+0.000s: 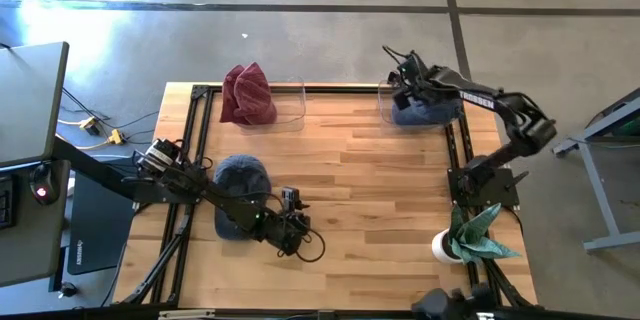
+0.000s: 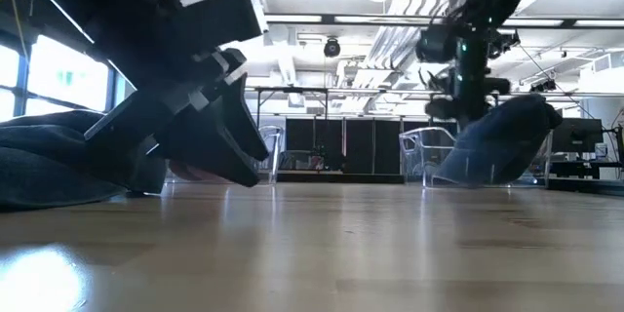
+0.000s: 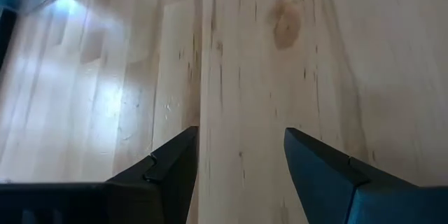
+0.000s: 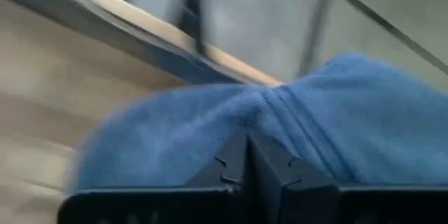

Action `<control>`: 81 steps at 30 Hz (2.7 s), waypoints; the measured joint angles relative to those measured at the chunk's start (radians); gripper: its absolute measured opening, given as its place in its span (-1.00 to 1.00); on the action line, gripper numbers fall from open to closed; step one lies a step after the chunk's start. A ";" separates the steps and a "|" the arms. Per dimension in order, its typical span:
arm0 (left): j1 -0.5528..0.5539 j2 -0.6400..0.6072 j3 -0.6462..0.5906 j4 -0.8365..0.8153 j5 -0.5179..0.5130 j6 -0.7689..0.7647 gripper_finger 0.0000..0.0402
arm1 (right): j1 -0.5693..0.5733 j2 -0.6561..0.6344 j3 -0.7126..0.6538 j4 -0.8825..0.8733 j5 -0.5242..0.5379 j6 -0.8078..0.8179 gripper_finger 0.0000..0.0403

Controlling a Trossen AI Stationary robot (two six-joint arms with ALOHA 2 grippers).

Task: Pick & Place hat
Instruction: Put the top blue cap into the right transparent bin

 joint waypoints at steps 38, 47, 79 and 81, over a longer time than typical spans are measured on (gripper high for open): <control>-0.004 0.000 0.000 0.037 -0.025 0.009 0.02 | 0.092 -0.304 -0.229 -0.222 0.100 -0.292 -1.00; -0.004 0.000 0.000 0.038 -0.027 0.009 0.02 | 0.118 -0.322 -0.156 -0.340 0.021 -0.258 -1.00; -0.004 0.000 0.000 0.038 -0.012 0.009 0.02 | 0.099 -0.350 -0.318 -0.198 0.201 -0.350 -1.00; -0.004 0.000 0.000 0.037 -0.012 0.009 0.02 | 0.101 -0.350 -0.338 -0.159 0.234 -0.355 -1.00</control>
